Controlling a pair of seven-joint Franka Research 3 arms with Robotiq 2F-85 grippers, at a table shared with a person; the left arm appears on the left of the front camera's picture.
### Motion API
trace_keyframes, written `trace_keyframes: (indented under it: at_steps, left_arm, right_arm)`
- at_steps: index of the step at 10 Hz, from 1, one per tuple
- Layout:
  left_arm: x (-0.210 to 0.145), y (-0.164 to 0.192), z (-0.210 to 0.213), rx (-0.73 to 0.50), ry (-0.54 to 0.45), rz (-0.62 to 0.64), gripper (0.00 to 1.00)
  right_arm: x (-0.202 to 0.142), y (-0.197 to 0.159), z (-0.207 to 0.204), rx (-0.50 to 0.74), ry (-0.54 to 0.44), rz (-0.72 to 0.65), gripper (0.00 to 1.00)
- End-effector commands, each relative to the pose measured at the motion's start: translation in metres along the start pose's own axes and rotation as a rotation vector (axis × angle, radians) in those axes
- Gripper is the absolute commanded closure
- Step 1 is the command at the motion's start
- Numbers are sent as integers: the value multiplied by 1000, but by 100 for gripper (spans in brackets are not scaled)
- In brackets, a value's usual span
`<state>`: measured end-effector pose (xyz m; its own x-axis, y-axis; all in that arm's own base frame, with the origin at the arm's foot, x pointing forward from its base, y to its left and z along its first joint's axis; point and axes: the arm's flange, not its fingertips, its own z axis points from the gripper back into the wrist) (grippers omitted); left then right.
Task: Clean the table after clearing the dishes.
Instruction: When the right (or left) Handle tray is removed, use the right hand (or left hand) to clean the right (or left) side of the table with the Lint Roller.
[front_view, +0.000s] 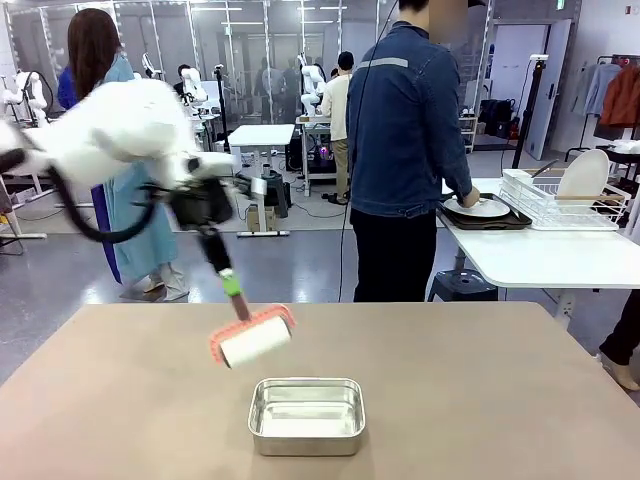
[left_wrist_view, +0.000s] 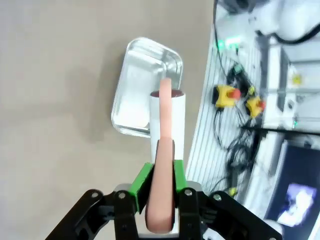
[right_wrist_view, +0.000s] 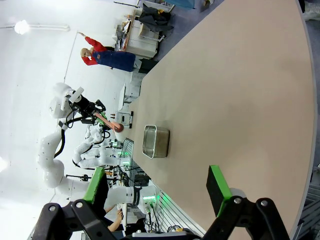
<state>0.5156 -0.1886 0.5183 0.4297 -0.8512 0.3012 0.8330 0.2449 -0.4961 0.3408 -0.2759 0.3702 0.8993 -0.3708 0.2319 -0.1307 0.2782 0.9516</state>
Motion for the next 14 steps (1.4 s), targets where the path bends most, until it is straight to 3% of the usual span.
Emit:
trace_keyframes:
  at_steps: [1,3,4,5,6,10,11,12,14]
  left_arm:
    - [-56,20,-15,12,-230,113,100]
    - [-81,66,-18,-76,-371,242,100]
    - [-92,81,-22,-72,-457,312,100]
    - [-101,93,-29,-22,-480,407,100]
    - [-103,77,-12,-79,-353,299,100]
    - [-103,77,-12,-79,-353,299,100]
    - [-101,80,-17,-71,-368,313,77]
    - [-95,101,-16,-140,-430,371,77]
    - [-102,124,-25,-138,-527,481,77]
  right_arm:
    - [0,2,-1,7,-6,19,0]
    - [0,2,-1,7,-6,19,0]
    - [0,2,-1,7,-6,19,0]
    - [0,2,-1,7,-6,19,0]
    - [0,2,-1,7,-6,19,0]
    - [0,2,-1,7,-6,19,0]
    - [0,2,-1,7,-6,19,0]
    - [0,2,-1,7,-6,19,0]
    - [0,2,-1,7,-6,19,0]
